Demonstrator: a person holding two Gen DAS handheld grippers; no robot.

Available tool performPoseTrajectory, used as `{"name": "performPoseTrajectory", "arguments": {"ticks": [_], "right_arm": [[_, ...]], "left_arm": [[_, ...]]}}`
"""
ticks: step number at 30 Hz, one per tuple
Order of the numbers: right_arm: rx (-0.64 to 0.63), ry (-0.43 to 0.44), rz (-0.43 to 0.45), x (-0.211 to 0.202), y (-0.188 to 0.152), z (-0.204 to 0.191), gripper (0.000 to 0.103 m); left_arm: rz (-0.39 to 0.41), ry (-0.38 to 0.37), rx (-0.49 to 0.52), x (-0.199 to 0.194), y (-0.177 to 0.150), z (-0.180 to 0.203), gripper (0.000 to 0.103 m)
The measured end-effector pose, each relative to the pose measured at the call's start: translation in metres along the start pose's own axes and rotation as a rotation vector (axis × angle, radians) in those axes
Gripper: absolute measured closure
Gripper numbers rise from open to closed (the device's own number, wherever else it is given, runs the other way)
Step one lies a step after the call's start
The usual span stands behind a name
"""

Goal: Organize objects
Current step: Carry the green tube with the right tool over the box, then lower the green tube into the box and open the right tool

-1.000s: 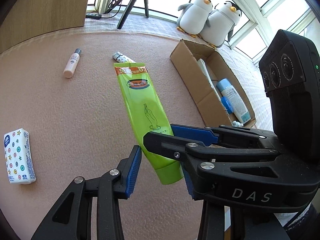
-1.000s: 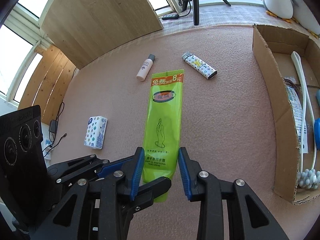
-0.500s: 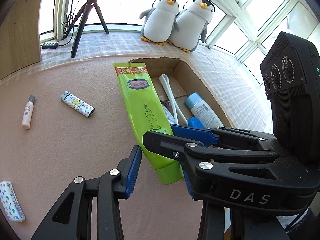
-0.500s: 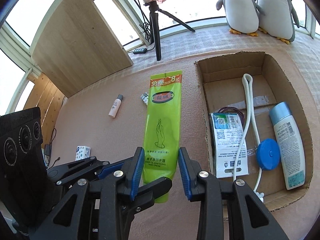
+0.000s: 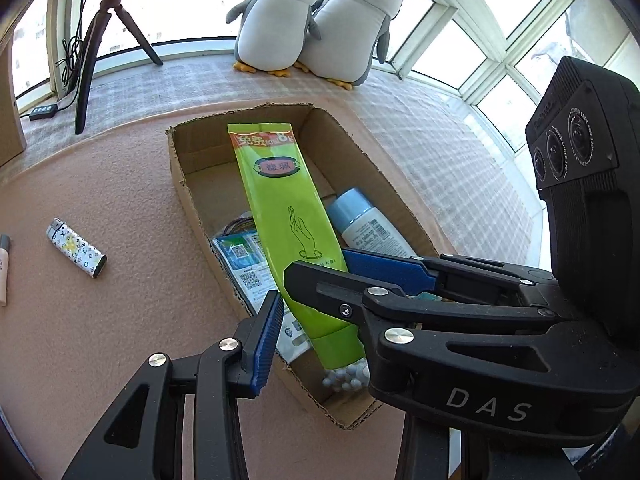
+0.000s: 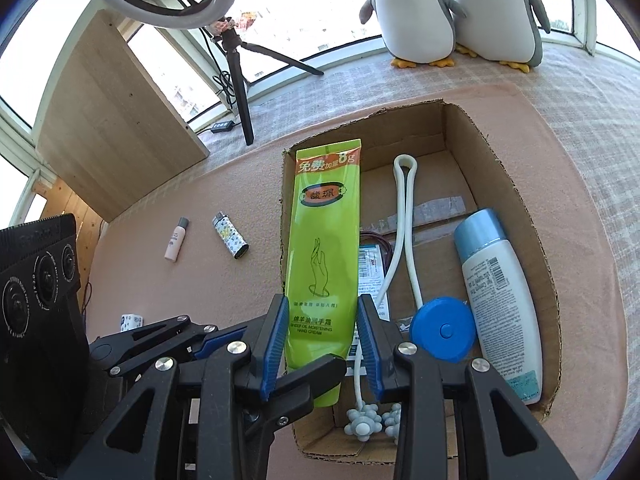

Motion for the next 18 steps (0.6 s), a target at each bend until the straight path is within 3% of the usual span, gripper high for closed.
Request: {"name": "performPoseTrajectory", "arguments": {"ticks": [11,12,14,16,18], "right_arm": [[0.0,-0.015,-0.005,0.001,0.0,0.02,0.071],[-0.001,-0.017,0.001,0.0,0.0,0.021,0.069],[0.004,-0.041,0.013,-0.002,0.001,0.023,0.05],[0.011,-0.065,0.043,-0.006,0.001,0.026,0.04],[0.013,-0.074,0.052,-0.008,0.001,0.027,0.04]], "left_arm": [[-0.017,0.009,0.019,0.02,0.004,0.012,0.059],[-0.015,0.016,0.014,0.02,0.005,0.011,0.047],[-0.014,0.021,-0.002,0.02,0.005,0.008,0.026],[-0.006,0.03,0.004,0.018,0.004,0.006,0.026],[-0.004,0.032,0.004,0.016,0.004,0.004,0.026]]}}
Point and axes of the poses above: each gripper's, at about its wrist camera, not at the fingertips, and x roughly the way its jaws point, z to its right, y to its top, the point moved 3 cm from there along x, roughly the way its jaws point, and after that the axes turned 1 degree about -z, right-handed, at the moved point
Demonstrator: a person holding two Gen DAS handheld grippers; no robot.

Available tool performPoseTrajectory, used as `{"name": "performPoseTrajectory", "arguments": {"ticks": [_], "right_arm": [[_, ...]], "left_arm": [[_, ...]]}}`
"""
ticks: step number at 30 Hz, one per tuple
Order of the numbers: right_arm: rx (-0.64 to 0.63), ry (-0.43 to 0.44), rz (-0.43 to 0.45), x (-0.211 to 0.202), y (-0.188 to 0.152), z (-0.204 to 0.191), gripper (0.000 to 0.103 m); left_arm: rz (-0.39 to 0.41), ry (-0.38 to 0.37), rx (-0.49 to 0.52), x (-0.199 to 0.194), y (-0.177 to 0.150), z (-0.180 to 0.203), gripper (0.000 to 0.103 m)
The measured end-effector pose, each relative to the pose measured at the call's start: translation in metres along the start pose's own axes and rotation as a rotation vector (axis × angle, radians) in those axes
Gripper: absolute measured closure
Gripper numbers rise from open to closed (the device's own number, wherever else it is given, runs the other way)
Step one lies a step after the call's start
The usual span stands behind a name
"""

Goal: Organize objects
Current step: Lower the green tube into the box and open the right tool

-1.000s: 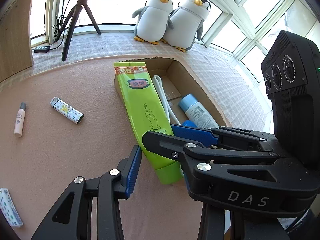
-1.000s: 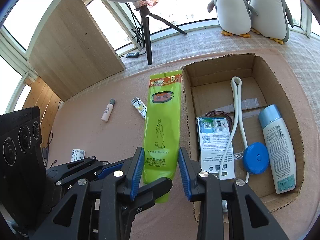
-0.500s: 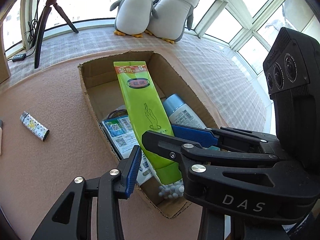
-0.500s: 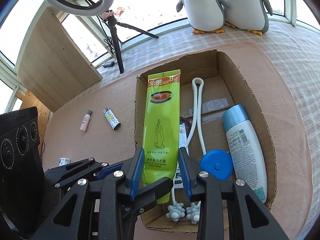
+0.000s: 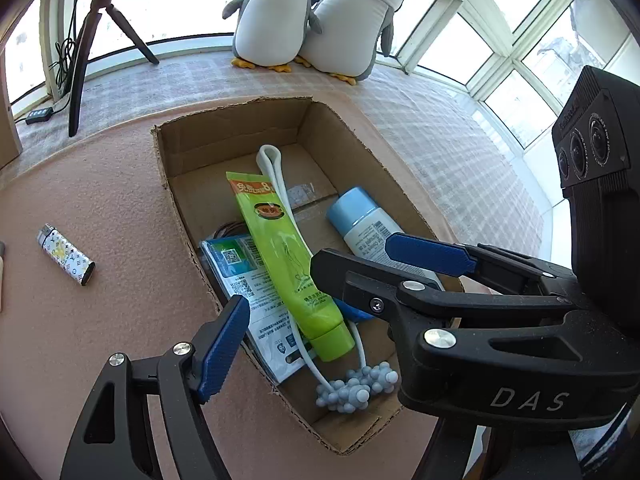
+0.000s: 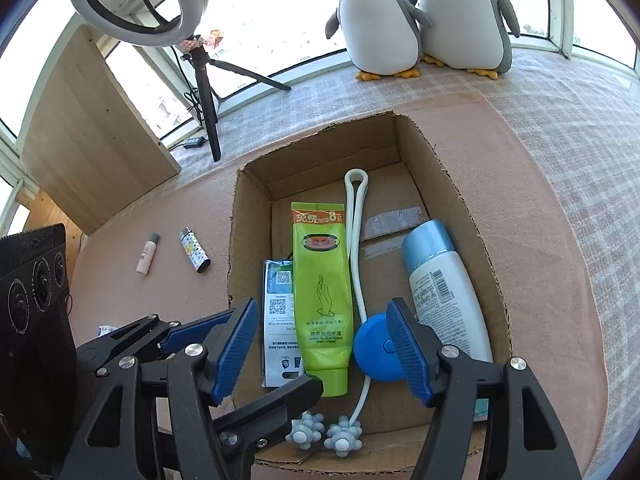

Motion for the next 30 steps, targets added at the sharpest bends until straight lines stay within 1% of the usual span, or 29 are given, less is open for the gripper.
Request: {"name": "performPoseTrajectory", "arguments": {"ticks": [7,12,16,20,30], "right_arm": [[0.013,-0.013,0.002,-0.001,-0.001,-0.002,0.04],[0.016,-0.011,0.027,-0.009,-0.003,-0.009,0.04],[0.006,-0.012,0.061,-0.013,-0.006,-0.021,0.04],[-0.028,0.006,0.071,-0.013,-0.013,-0.042,0.04],[-0.107,0.078,0.028,0.002,-0.023,-0.105,0.04]], "left_arm": [[0.008,0.012,0.02,-0.01,-0.005,-0.001,0.026],[0.022,0.04,0.008,-0.027,-0.015,-0.016,0.026],[0.037,0.072,-0.028,-0.047,-0.029,-0.043,0.026],[0.051,0.089,-0.079,-0.069,-0.045,-0.074,0.026],[0.079,0.138,-0.178,-0.111,-0.084,-0.146,0.026]]}}
Point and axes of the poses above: each gripper's, at about its wrist camera, not at the fingertips, and x roughly the way its jaws point, z to its right, y to its top, the point moved 3 cm from there along x, roughly the way its jaws point, and after that the axes turned 1 degree about -z, right-handed, at the moved point
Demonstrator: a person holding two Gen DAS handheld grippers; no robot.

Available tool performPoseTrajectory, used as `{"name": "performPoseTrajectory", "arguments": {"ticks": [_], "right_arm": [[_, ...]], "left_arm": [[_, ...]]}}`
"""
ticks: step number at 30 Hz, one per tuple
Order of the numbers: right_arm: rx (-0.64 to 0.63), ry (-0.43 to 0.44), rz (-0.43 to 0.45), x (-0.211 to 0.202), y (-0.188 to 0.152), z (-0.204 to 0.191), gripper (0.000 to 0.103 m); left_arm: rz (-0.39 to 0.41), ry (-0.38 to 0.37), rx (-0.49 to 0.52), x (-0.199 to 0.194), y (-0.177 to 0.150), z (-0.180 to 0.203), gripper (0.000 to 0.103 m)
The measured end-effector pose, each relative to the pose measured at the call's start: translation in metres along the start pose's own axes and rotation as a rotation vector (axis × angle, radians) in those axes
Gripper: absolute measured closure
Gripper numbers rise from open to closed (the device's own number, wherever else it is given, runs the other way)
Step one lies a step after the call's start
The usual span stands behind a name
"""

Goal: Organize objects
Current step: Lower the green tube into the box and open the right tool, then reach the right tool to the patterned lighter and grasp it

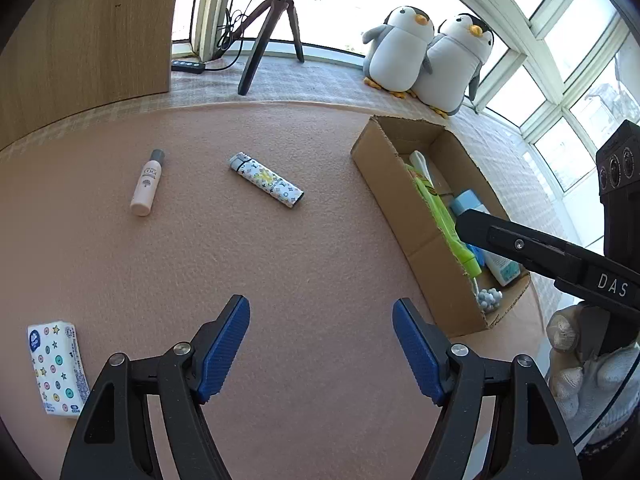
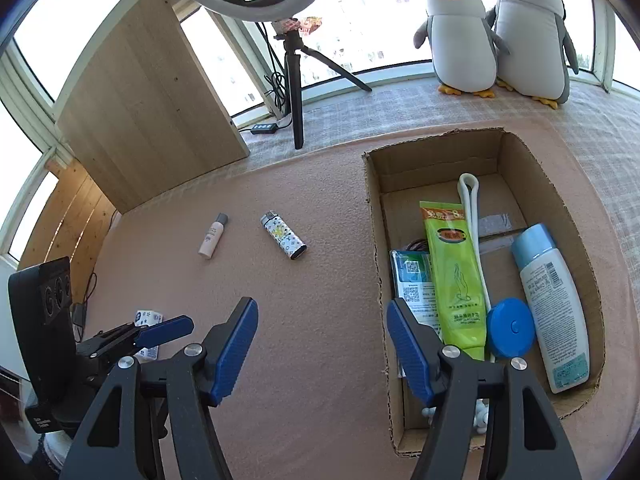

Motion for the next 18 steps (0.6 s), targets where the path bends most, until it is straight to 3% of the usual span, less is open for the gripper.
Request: {"name": "performPoseTrajectory", "arguments": {"ticks": [10,18], "right_arm": [[-0.014,0.031,-0.066,0.046,0.017,-0.04,0.04],[-0.014,0.007,-0.149,0.109,0.048,-0.052,0.063]], "left_arm": [[-0.006,0.003,-0.093,-0.011,-0.025,-0.054,0.027],[-0.004,0.005,-0.132,-0.016,-0.042,-0.075,0.027]]}}
Point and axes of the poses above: each gripper's, at about its wrist camera, not at the fingertips, and x roughly the way its jaws point, z to its right, y to its top, the point moved 3 cm from there along x, roughly the way its jaws point, and after that the axes turned 1 degree about -z, right-handed, at the moved point
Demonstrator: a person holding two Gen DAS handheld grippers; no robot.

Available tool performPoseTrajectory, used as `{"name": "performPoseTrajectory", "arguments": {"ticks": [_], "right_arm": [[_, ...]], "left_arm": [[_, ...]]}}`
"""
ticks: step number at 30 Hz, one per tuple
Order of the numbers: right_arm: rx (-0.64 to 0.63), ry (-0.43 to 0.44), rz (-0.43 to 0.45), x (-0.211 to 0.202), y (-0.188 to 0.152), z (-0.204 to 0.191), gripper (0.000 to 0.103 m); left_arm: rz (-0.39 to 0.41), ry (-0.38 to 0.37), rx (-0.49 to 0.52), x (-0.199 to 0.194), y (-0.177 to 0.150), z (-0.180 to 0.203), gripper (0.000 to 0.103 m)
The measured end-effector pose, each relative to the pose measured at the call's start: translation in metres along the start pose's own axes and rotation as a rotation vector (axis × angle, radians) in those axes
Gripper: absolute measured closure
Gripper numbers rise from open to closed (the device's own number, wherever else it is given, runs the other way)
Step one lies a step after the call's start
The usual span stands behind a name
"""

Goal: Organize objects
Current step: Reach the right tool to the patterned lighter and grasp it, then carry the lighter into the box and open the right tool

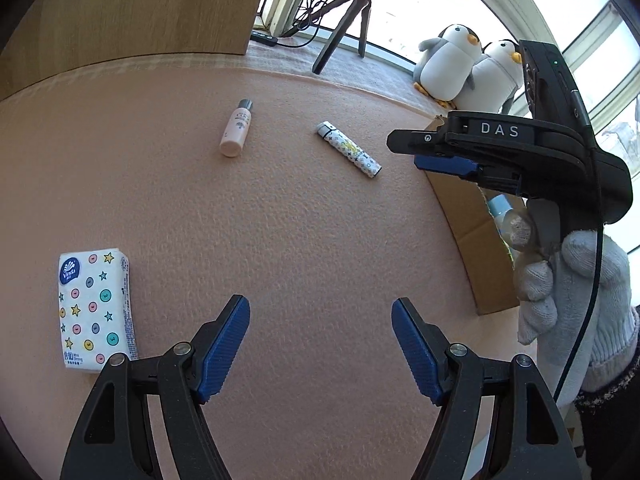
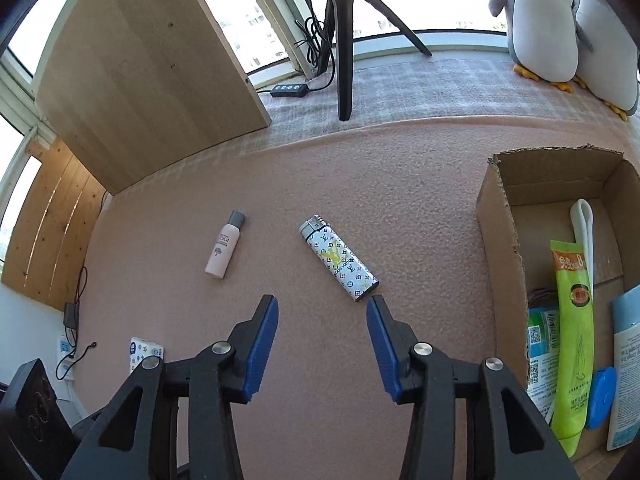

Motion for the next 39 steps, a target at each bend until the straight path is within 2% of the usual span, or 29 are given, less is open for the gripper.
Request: {"name": "performPoseTrajectory", "arguments": {"ticks": [3,10,17,22,31,39], "right_arm": [[0.023,-0.004,-0.024,0.022,0.012,0.001,0.065],[-0.001,-0.095,-0.058,0.063,0.031,0.001,0.067],[-0.074,-0.148,-0.069,0.069,0.025,-0.008,0.077],[-0.136,-0.165,-0.078,0.065,0.009,-0.016,0.082],[-0.208,-0.161,-0.073,0.044,-0.047,-0.026,0.082],[-0.118,-0.085,-0.042,0.019,-0.083,-0.018,0.083]], "left_arm": [[0.008,0.004,-0.018,-0.007,-0.006,-0.008,0.027],[0.018,0.015,-0.064,-0.017,-0.012,-0.029,0.027],[0.012,0.017,-0.099,-0.017,-0.014,-0.043,0.027],[0.008,0.01,-0.092,-0.017,-0.014,-0.04,0.027],[-0.001,0.002,-0.076,-0.016,-0.018,-0.033,0.027],[-0.004,-0.002,-0.066,-0.018,-0.021,-0.027,0.027]]}}
Point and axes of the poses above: each gripper's, at about its wrist camera, not at the fingertips, and x roughly the way its jaws point, z to its right, y to its top, the point moved 3 cm from there along x, roughly the way its jaws point, and after that the axes turned 1 degree about -z, right-handed, at the moved point
